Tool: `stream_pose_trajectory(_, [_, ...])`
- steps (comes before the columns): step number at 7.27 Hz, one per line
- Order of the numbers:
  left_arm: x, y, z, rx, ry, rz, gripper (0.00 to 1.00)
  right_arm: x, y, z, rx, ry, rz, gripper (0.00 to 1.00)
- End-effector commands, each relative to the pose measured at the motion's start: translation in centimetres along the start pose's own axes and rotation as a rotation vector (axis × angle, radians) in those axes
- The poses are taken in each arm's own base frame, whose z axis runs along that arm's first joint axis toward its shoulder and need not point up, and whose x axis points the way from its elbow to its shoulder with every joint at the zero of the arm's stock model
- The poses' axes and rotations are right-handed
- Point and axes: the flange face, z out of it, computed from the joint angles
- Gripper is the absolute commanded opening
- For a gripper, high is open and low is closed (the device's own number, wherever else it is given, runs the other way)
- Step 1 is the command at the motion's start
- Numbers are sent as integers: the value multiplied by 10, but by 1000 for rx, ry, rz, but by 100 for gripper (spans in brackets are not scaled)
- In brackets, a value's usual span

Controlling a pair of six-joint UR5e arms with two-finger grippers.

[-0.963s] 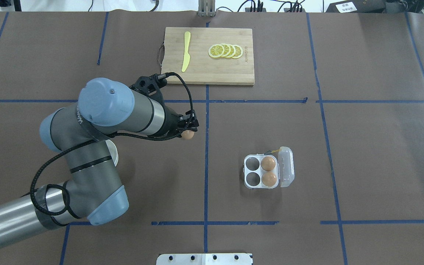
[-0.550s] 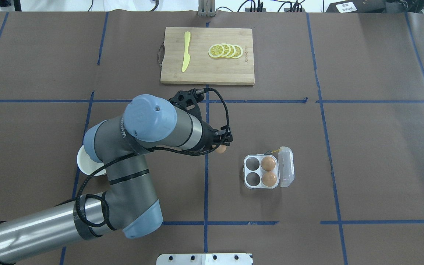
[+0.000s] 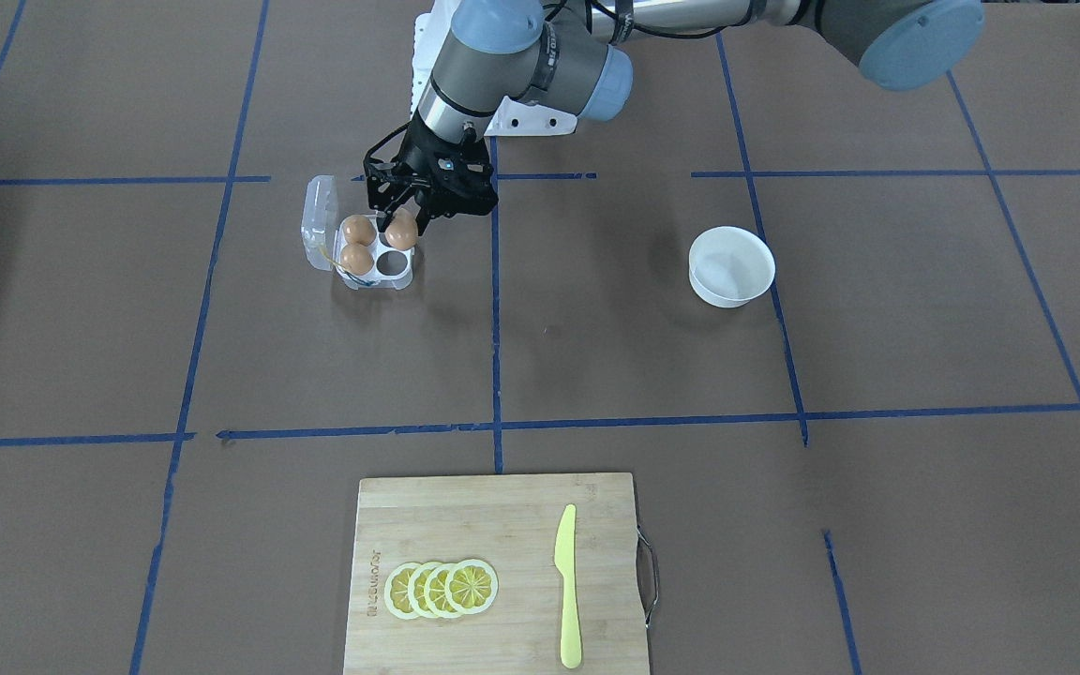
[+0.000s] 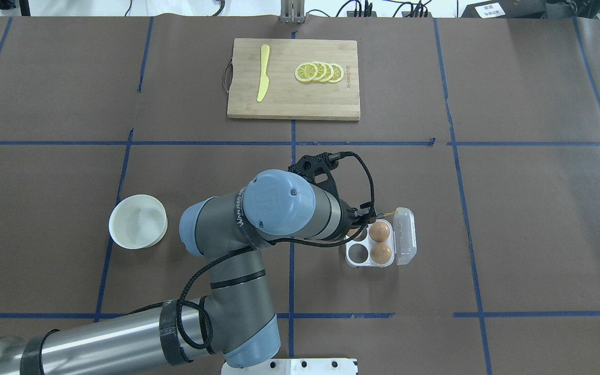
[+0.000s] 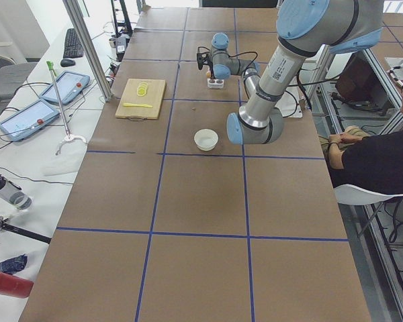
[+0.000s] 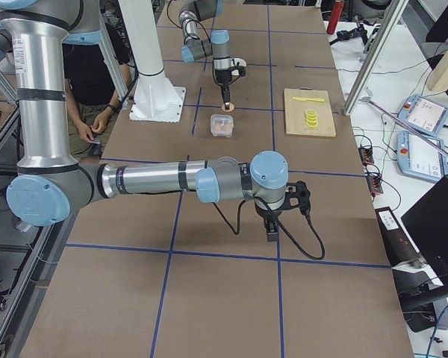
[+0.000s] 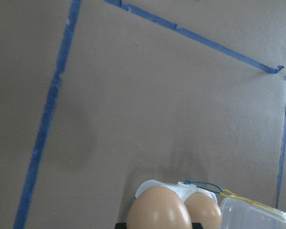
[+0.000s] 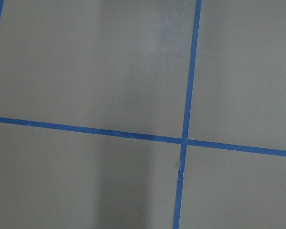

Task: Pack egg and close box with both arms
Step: 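Lower the egg into an empty carton cup and open the left gripper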

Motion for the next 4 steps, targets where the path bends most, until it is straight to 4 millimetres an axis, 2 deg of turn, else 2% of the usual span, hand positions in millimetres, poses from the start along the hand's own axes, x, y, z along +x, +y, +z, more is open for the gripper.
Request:
stream_pose_trajectory(1, [-4,3,17,-2,7,3,0,-1,0,0,0,-5,0,100])
stream_pose_trajectory(4, [-6,10,23,-6,2,4,0,0,0,0,-1,-5,1,100])
